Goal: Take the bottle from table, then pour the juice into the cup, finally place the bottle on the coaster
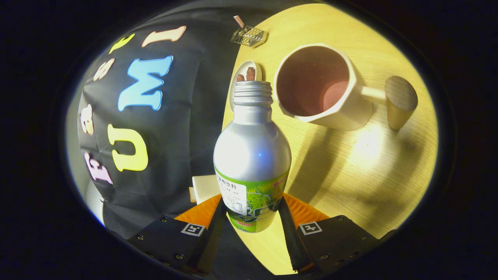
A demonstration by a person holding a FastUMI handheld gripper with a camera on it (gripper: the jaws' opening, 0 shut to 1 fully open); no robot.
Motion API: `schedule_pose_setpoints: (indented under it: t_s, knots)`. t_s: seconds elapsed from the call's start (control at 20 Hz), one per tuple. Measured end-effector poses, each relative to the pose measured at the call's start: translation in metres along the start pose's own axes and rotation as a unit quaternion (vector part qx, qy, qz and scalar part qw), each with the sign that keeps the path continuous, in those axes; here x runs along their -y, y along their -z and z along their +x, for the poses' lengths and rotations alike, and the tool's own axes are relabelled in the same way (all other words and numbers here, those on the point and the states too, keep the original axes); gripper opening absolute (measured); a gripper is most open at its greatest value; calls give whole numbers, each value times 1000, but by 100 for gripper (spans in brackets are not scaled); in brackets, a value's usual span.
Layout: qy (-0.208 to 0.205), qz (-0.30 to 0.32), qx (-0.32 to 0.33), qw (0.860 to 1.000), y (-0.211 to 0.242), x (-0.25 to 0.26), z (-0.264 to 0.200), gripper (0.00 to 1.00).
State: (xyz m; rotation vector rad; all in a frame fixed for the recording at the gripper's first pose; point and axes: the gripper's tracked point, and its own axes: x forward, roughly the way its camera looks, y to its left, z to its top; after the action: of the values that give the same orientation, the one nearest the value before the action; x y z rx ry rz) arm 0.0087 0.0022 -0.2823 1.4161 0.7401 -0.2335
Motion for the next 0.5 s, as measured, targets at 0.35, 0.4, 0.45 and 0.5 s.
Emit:
schedule_pose_setpoints:
  t_s: [0.35, 0.4, 0.45, 0.5]
  knots:
    - [31, -95, 37, 994, -5, 1, 14, 73]
    - [38, -112, 40, 992, -7, 2, 11, 73]
    - [44, -128, 46, 990, -8, 1, 13, 73]
    - [51, -142, 51, 987, -10, 1, 14, 73]
